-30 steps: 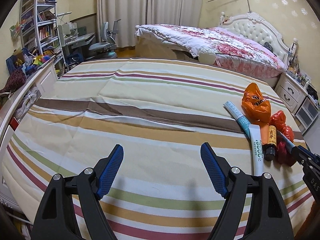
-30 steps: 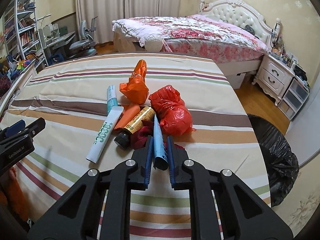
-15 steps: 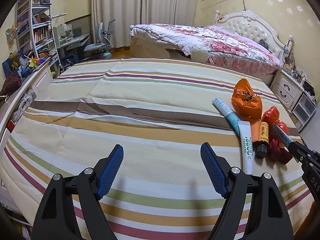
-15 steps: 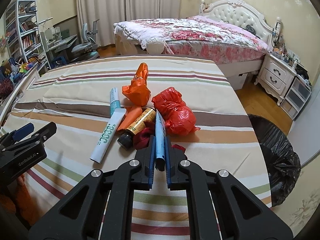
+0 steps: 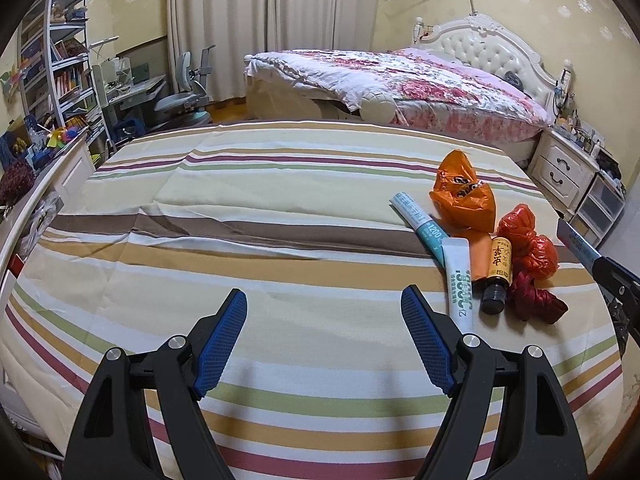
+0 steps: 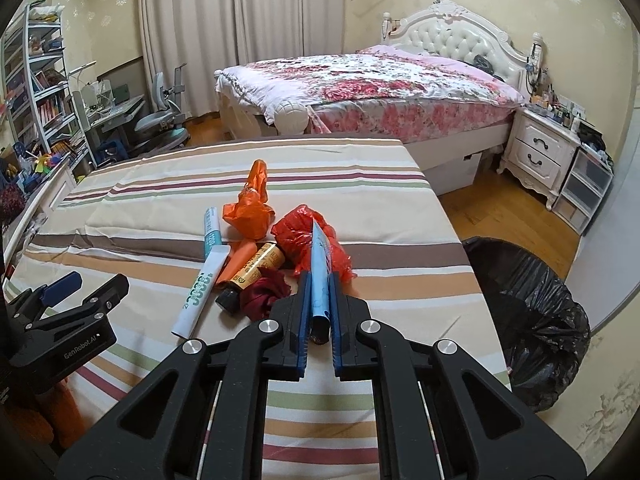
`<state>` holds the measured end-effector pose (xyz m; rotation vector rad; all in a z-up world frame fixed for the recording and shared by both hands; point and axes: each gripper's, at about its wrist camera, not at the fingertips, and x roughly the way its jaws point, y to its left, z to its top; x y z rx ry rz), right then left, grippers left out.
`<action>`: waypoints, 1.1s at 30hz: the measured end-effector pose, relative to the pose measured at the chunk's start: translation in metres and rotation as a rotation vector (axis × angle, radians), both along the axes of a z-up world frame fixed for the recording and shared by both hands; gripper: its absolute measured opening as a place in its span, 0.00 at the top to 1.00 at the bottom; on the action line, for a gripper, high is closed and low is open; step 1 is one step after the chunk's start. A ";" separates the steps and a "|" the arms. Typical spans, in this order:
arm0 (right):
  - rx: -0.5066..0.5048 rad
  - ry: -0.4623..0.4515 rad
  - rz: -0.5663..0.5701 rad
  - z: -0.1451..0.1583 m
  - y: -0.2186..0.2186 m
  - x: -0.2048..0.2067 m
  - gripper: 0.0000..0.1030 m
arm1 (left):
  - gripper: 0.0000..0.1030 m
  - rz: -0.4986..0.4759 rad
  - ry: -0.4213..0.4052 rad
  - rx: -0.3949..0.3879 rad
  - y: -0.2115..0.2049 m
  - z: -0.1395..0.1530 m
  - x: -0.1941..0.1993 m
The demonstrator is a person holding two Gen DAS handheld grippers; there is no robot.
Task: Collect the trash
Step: 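Grasp the blue tube with the right gripper, then grasp the white tube with the left gripper while the right lifts the blue tube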
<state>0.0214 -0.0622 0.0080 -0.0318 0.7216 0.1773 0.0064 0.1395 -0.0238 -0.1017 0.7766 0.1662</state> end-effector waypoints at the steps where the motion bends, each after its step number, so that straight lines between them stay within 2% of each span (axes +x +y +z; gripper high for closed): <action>1: 0.002 -0.003 -0.010 0.001 -0.004 0.000 0.91 | 0.25 -0.006 0.001 0.002 -0.003 0.000 0.001; 5: 0.010 0.006 -0.048 -0.005 -0.022 0.005 0.91 | 0.25 -0.025 0.006 0.009 -0.014 -0.001 0.004; 9: 0.030 0.060 -0.074 -0.021 -0.036 0.014 0.91 | 0.25 -0.043 0.010 0.015 -0.025 -0.002 0.007; 17: 0.035 0.129 -0.077 -0.046 -0.042 0.020 0.91 | 0.25 -0.078 0.028 0.022 -0.042 -0.007 0.014; 33: 0.048 0.164 -0.066 -0.054 -0.043 0.028 0.88 | 0.25 -0.124 0.074 -0.012 -0.055 -0.017 0.028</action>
